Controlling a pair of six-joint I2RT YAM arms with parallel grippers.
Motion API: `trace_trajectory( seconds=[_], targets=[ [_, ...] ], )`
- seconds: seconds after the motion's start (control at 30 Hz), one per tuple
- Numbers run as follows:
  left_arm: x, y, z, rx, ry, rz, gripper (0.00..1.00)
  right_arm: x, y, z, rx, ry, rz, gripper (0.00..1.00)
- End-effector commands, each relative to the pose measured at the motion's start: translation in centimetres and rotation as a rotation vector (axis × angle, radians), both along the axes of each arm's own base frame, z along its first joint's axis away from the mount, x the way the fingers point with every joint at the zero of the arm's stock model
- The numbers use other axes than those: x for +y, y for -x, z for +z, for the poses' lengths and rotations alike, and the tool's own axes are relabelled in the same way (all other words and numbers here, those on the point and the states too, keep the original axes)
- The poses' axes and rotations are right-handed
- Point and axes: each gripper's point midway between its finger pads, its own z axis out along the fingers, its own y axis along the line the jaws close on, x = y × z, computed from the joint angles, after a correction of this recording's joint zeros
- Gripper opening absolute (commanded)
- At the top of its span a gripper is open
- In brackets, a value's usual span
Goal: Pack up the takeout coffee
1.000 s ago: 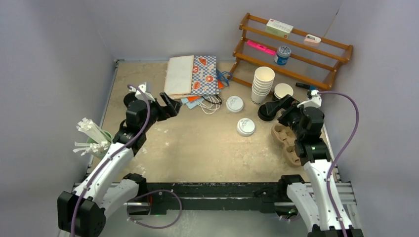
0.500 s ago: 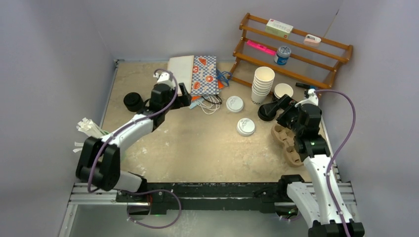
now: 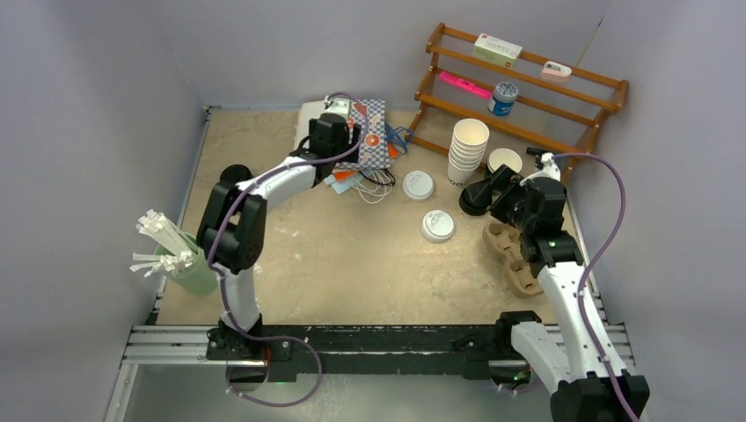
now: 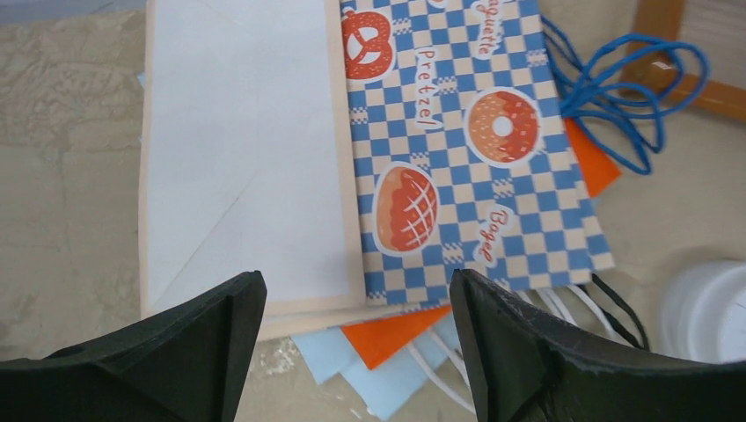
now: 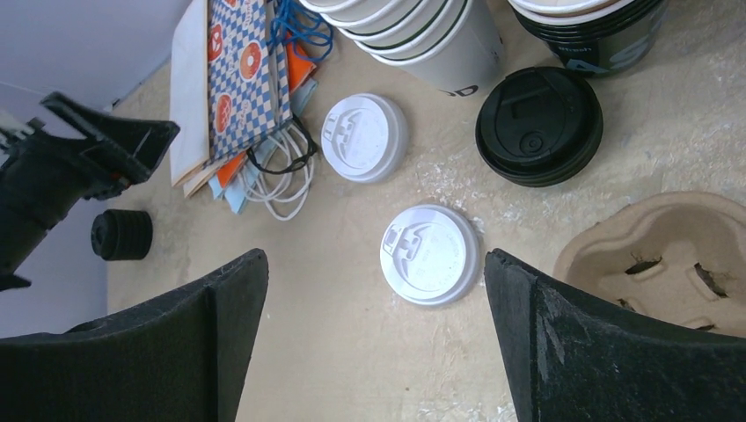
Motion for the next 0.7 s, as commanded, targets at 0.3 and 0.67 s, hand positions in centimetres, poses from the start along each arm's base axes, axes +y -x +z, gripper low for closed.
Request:
trace_trajectory(
  seconds=[0.3,0.67],
  targets=[
    [2.2,-4.2,-4.6,0.102,-0.294,0.111,0.69,0.0,-1.3,3.3,-0.082,0.074,0.011,0.91],
    [2.5,-5.2,-7.9,0.176,-0.374,0.132,0.6,0.6,-1.8,3.8,-0.082,0.09,0.028,0.88]
  ],
)
